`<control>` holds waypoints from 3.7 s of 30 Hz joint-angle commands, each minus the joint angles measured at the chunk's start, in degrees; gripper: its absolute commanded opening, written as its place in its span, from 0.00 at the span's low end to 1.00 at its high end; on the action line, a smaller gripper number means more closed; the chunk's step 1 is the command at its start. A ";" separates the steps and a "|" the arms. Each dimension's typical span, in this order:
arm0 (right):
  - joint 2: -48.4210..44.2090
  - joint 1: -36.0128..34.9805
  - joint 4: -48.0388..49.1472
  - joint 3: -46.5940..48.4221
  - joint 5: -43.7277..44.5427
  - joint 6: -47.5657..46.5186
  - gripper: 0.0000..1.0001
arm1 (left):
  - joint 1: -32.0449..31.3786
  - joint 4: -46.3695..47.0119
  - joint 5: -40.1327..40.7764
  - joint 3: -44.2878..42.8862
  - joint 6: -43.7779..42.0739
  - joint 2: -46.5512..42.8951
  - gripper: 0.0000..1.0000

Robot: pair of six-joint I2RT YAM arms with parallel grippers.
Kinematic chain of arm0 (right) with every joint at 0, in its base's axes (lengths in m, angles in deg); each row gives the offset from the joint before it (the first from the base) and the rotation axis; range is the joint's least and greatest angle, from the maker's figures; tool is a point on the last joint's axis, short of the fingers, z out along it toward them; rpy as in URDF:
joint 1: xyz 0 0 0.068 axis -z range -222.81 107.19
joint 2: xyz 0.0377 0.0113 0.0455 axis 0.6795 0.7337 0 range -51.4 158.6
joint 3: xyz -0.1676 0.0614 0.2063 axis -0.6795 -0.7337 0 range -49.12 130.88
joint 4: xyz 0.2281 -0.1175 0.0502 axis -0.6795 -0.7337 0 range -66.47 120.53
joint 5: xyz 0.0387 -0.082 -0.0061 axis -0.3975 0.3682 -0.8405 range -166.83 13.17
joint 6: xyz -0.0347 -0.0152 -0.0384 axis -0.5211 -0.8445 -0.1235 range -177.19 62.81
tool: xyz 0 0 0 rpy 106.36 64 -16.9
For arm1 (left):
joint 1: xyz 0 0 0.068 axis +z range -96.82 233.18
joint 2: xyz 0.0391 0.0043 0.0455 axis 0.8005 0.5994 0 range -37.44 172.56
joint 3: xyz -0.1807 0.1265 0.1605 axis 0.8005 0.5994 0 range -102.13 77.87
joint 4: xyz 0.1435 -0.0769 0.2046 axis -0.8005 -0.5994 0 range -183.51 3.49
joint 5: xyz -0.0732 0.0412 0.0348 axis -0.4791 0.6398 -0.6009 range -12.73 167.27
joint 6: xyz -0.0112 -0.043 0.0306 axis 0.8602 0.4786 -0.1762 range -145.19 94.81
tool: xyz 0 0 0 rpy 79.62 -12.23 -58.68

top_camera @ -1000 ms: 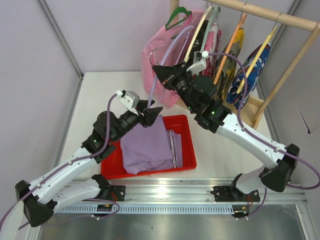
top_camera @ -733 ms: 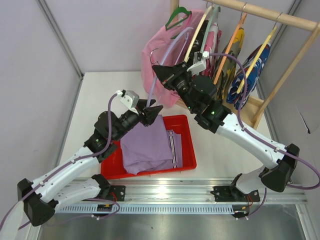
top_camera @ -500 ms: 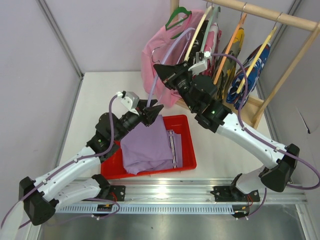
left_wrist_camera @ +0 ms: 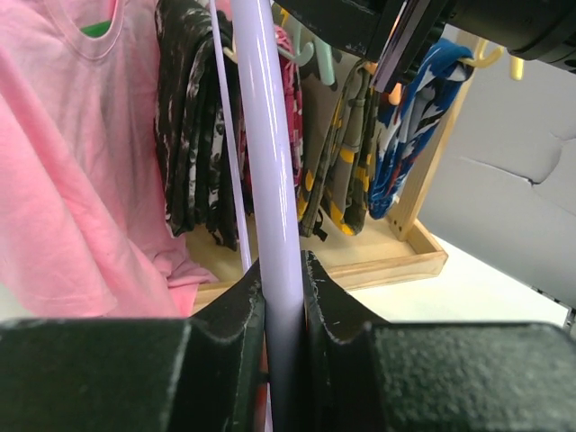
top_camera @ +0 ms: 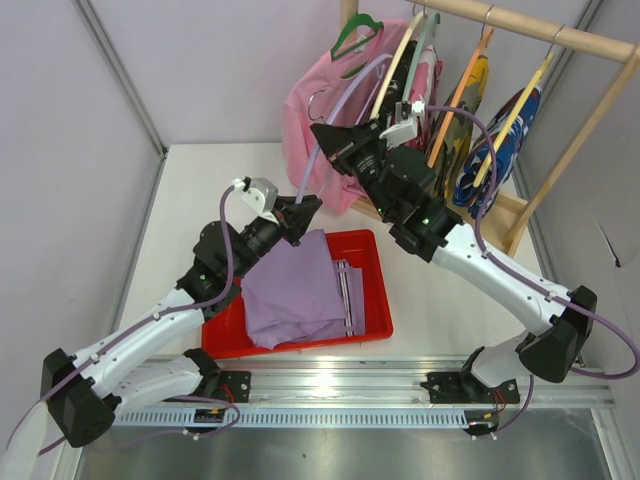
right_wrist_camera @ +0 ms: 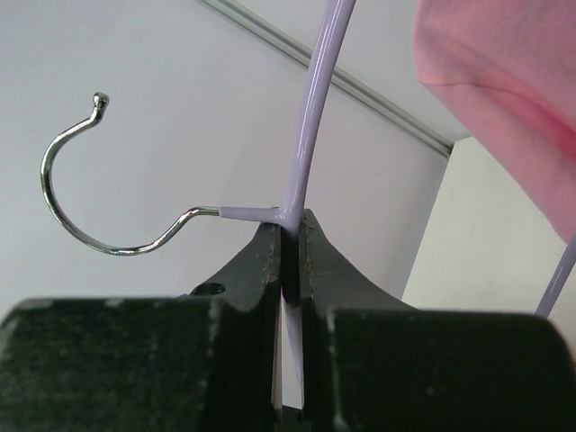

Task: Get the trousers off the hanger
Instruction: Pass the hanger from the right arm to the left, then hang the hanger back to the clothesline with the left arm

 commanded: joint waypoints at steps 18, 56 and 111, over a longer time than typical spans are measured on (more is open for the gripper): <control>1.59 -0.80 -14.09 12.21 -6.72 -13.60 0.86 | 3.19 -10.99 -0.27 -12.79 4.27 -2.48 0.00; -39.98 3.68 -40.29 -8.09 17.18 -42.35 0.94 | 10.57 -52.65 -8.70 -70.18 -1.44 32.31 0.00; -51.85 3.07 -49.62 -13.89 44.52 -42.17 0.94 | 13.56 -35.60 -14.07 -102.88 4.27 71.78 0.00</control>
